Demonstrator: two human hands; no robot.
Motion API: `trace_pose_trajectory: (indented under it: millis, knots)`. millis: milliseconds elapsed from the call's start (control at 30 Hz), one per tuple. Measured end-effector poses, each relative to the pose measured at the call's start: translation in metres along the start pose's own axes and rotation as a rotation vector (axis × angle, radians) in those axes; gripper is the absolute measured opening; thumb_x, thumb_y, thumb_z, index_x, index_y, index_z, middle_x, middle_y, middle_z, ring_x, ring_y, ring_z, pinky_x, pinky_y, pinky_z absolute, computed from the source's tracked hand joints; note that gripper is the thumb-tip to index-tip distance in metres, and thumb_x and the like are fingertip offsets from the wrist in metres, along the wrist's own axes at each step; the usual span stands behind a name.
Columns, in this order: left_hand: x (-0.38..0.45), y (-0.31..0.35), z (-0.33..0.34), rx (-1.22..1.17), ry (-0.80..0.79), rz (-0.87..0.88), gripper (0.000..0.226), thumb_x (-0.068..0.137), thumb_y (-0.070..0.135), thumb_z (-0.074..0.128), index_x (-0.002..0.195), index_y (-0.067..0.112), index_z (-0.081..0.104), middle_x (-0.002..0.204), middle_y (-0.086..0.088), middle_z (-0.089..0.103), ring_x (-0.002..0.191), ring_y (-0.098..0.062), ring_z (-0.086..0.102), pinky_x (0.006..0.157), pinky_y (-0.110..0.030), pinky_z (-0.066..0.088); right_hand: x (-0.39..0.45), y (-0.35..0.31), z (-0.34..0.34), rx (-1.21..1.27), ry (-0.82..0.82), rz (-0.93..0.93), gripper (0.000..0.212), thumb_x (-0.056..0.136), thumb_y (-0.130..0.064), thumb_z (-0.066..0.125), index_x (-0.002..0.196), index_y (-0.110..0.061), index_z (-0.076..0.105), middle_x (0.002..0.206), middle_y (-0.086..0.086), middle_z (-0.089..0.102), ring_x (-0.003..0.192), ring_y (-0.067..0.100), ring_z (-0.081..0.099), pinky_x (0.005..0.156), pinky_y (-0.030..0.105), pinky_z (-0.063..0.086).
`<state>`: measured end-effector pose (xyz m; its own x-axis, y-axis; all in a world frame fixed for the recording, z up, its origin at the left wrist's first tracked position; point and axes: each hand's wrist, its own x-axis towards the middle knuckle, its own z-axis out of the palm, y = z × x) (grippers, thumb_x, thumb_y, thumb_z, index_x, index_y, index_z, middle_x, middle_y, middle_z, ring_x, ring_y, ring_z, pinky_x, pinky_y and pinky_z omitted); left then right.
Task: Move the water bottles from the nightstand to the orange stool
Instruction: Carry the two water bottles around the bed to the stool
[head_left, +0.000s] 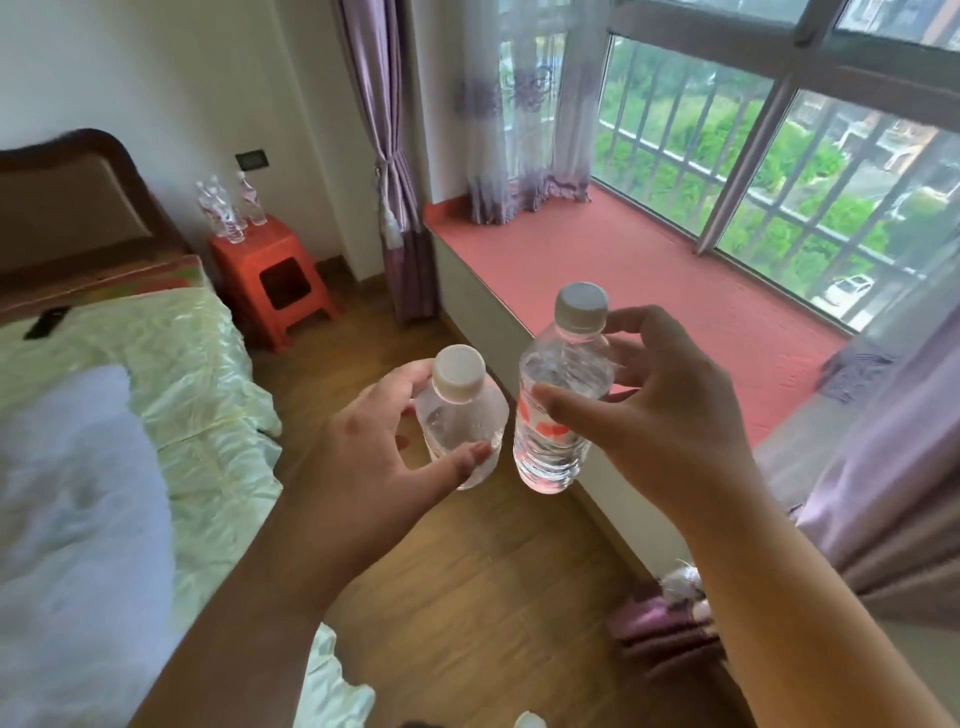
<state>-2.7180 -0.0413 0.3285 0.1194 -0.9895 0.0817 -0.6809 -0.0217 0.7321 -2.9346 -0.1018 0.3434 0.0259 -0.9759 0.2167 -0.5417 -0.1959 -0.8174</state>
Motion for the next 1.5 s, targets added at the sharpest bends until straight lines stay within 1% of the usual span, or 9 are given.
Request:
trace_pose_trajectory:
  millis: [100, 300, 500, 833, 1100, 1200, 1300, 1400, 1500]
  knots:
    - [0.013, -0.008, 0.001, -0.012, 0.014, -0.034, 0.079, 0.069, 0.063, 0.075, 0.138, 0.051, 0.038, 0.129, 0.023, 0.054, 0.100, -0.002, 0.059, 0.073, -0.016, 0.043, 0.015, 0.006, 0.010, -0.006, -0.040, 0.007, 0.060, 0.058, -0.050, 0.089, 0.106, -0.043, 0.054, 0.100, -0.027, 0.069, 0.084, -0.003, 0.069, 0.079, 0.039, 0.059]
    - [0.052, -0.029, 0.006, -0.030, 0.003, -0.082, 0.078, 0.070, 0.062, 0.077, 0.137, 0.050, 0.040, 0.130, 0.022, 0.055, 0.103, -0.005, 0.060, 0.075, -0.017, 0.045, 0.043, 0.015, 0.030, -0.076, -0.080, 0.027, 0.066, 0.056, -0.058, 0.086, 0.112, -0.043, 0.054, 0.114, -0.018, 0.071, 0.087, -0.001, 0.070, 0.079, 0.038, 0.060]
    - [0.116, -0.055, -0.006, -0.048, -0.037, -0.046, 0.077, 0.070, 0.068, 0.073, 0.136, 0.053, 0.036, 0.134, 0.021, 0.054, 0.115, -0.009, 0.057, 0.093, -0.040, 0.052, 0.089, 0.006, 0.062, -0.099, -0.055, 0.069, 0.065, 0.054, -0.055, 0.087, 0.110, -0.042, 0.057, 0.110, -0.017, 0.073, 0.083, 0.000, 0.071, 0.078, 0.039, 0.059]
    - [0.219, -0.111, -0.074, -0.086, -0.002, -0.006, 0.078, 0.069, 0.068, 0.072, 0.137, 0.051, 0.038, 0.132, 0.022, 0.054, 0.114, -0.008, 0.056, 0.094, -0.038, 0.051, 0.175, -0.042, 0.145, -0.111, -0.010, 0.042, 0.066, 0.055, -0.053, 0.089, 0.110, -0.043, 0.055, 0.114, -0.020, 0.071, 0.088, -0.004, 0.069, 0.079, 0.037, 0.059]
    - [0.252, -0.164, -0.118, 0.015, 0.092, -0.105, 0.076, 0.071, 0.070, 0.070, 0.136, 0.056, 0.032, 0.123, 0.034, 0.044, 0.110, 0.001, 0.048, 0.084, -0.025, 0.038, 0.232, -0.066, 0.223, -0.085, -0.140, -0.032, 0.067, 0.054, -0.058, 0.087, 0.111, -0.044, 0.054, 0.111, -0.021, 0.071, 0.085, -0.004, 0.069, 0.078, 0.037, 0.060]
    - [0.266, -0.180, -0.132, 0.016, 0.130, -0.168, 0.077, 0.071, 0.068, 0.072, 0.136, 0.055, 0.034, 0.135, 0.027, 0.049, 0.117, -0.003, 0.052, 0.090, -0.028, 0.043, 0.259, -0.073, 0.252, -0.081, -0.208, -0.075, 0.066, 0.054, -0.059, 0.087, 0.109, -0.044, 0.054, 0.109, -0.023, 0.070, 0.081, -0.005, 0.068, 0.074, 0.034, 0.059]
    - [0.280, -0.191, -0.144, 0.053, 0.179, -0.223, 0.078, 0.069, 0.070, 0.072, 0.135, 0.053, 0.035, 0.137, 0.023, 0.052, 0.118, -0.007, 0.055, 0.095, -0.036, 0.050, 0.288, -0.078, 0.278, -0.069, -0.261, -0.139, 0.065, 0.055, -0.059, 0.088, 0.108, -0.046, 0.052, 0.100, -0.025, 0.068, 0.075, -0.009, 0.066, 0.069, 0.027, 0.057]
    - [0.299, -0.194, -0.155, 0.079, 0.249, -0.269, 0.077, 0.069, 0.069, 0.073, 0.136, 0.052, 0.037, 0.136, 0.023, 0.052, 0.119, -0.005, 0.055, 0.097, -0.035, 0.049, 0.325, -0.086, 0.298, -0.044, -0.324, -0.211, 0.066, 0.056, -0.058, 0.088, 0.110, -0.044, 0.053, 0.096, -0.026, 0.067, 0.076, -0.009, 0.065, 0.066, 0.020, 0.053]
    - [0.326, -0.191, -0.162, 0.076, 0.307, -0.299, 0.077, 0.070, 0.068, 0.073, 0.136, 0.052, 0.038, 0.134, 0.024, 0.053, 0.120, -0.004, 0.054, 0.099, -0.037, 0.049, 0.367, -0.096, 0.312, -0.015, -0.367, -0.274, 0.065, 0.056, -0.060, 0.087, 0.107, -0.044, 0.051, 0.089, -0.031, 0.064, 0.075, -0.009, 0.065, 0.066, 0.023, 0.055]
